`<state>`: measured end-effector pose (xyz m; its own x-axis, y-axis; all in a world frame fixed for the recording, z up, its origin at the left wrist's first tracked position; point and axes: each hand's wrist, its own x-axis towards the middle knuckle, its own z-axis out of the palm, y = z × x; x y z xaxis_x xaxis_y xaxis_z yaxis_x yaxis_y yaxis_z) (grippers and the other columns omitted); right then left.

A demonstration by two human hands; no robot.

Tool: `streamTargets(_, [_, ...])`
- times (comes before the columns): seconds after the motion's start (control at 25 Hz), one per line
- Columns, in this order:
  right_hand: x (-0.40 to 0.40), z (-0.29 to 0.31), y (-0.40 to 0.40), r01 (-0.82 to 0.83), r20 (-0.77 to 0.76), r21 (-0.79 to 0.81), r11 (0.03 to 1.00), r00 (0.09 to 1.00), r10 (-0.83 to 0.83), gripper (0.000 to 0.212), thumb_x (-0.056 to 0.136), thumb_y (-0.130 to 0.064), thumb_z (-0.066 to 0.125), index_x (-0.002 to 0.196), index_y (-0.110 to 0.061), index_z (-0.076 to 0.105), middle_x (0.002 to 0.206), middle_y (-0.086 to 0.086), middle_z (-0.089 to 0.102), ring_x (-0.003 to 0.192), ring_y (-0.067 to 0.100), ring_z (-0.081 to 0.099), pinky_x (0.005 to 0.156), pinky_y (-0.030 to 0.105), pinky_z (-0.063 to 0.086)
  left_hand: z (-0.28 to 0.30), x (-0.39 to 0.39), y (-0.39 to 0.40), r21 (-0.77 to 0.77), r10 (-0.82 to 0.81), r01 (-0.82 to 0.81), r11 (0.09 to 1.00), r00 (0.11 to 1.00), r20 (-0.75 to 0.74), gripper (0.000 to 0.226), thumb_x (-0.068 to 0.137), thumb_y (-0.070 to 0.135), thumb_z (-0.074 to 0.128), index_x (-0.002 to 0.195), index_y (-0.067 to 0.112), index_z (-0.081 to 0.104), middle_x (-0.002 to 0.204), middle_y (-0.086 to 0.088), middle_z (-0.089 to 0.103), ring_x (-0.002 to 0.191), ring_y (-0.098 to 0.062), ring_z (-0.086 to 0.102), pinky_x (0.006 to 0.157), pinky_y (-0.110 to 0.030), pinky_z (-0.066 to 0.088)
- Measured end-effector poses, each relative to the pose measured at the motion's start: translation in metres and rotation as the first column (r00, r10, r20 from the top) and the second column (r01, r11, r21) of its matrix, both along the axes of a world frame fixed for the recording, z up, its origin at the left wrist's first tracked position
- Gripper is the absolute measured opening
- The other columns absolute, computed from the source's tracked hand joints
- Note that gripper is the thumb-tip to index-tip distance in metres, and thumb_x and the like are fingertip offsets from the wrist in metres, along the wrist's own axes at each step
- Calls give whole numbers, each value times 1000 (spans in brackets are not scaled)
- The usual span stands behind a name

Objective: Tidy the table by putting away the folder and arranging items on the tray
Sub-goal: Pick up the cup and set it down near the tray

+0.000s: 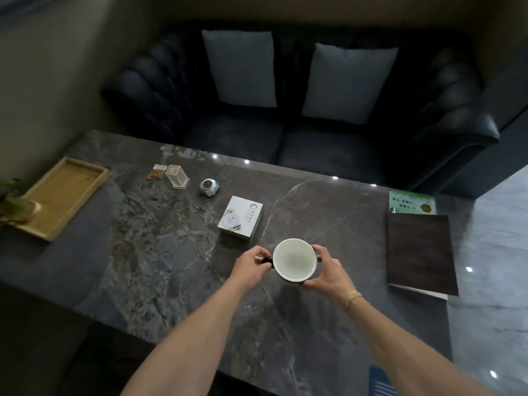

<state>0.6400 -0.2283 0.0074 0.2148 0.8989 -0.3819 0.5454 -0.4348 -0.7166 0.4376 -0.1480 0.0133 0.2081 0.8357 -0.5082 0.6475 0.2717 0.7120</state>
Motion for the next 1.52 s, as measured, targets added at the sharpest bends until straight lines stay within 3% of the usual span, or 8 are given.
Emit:
streamTargets(0.16, [-16, 21, 4, -97, -58, 78, 992, 993, 102, 94, 46, -40, 87, 129, -37, 43, 114, -8, 64, 109, 5, 56, 86, 21, 47, 21, -31, -17, 17, 96, -100, 995, 985, 144, 14, 85, 4, 66, 95, 14, 63, 94, -15, 70, 79, -18, 59, 80, -33, 51])
streamTargets(0.24, [-29, 33, 6, -157, -69, 118, 981, 984, 165, 94, 45, -39, 87, 128, -38, 42, 113, -10, 63, 107, -1, 54, 82, 10, 40, 31, -52, -25, 36, 126, -136, 990, 970, 206, 17, 87, 1, 64, 94, 16, 61, 89, -12, 67, 73, -15, 58, 70, -27, 51])
streamTargets(0.4, [-70, 53, 10, -266, -84, 208, 941, 954, 288, 94, 46, -37, 89, 128, -42, 42, 116, -15, 62, 110, -3, 53, 90, 18, 41, 50, -106, -45, 47, 202, -223, 974, 941, 273, 20, 90, 3, 63, 92, 23, 60, 93, -8, 63, 50, -5, 57, 47, -16, 46])
streamTargets(0.64, [-159, 72, 13, -397, -141, 293, 870, 882, 450, 93, 50, -26, 92, 128, -45, 44, 119, -21, 62, 110, -7, 55, 83, 2, 37, 81, -205, -76, 69, 296, -328, 942, 912, 285, 14, 91, 13, 65, 100, 23, 61, 104, -6, 63, 50, -18, 62, 48, -26, 51])
streamTargets(0.88, [-263, 88, 24, -510, -146, 346, 788, 800, 582, 91, 51, -31, 91, 129, -38, 45, 121, -23, 61, 112, -5, 55, 85, 2, 36, 107, -303, -107, 115, 401, -453, 884, 862, 310, 17, 92, 10, 63, 103, 22, 60, 107, -8, 64, 54, -22, 63, 49, -28, 50])
streamTargets(1.08, [-348, 96, 34, -606, -128, 377, 700, 715, 688, 89, 53, -32, 92, 126, -48, 44, 120, -30, 58, 111, -5, 56, 84, 1, 37, 111, -380, -127, 159, 490, -552, 818, 815, 310, 18, 92, 10, 62, 103, 24, 59, 102, 0, 67, 47, -20, 61, 41, -28, 42])
streamTargets(1.28, [-422, 100, 40, -660, -120, 388, 643, 656, 745, 89, 51, -37, 91, 124, -53, 43, 121, -24, 59, 111, -5, 56, 86, 2, 37, 110, -445, -142, 173, 565, -636, 752, 757, 329, 19, 93, 11, 62, 103, 26, 59, 102, -10, 66, 48, -22, 61, 38, -26, 39])
streamTargets(1.52, [-491, 96, 55, -736, -94, 370, 566, 577, 811, 88, 48, -45, 90, 123, -50, 43, 123, -20, 59, 111, -8, 54, 84, -2, 35, 103, -503, -149, 181, 625, -703, 687, 700, 347, 17, 93, 13, 61, 106, 23, 58, 102, -6, 66, 48, -23, 61, 36, -25, 39])
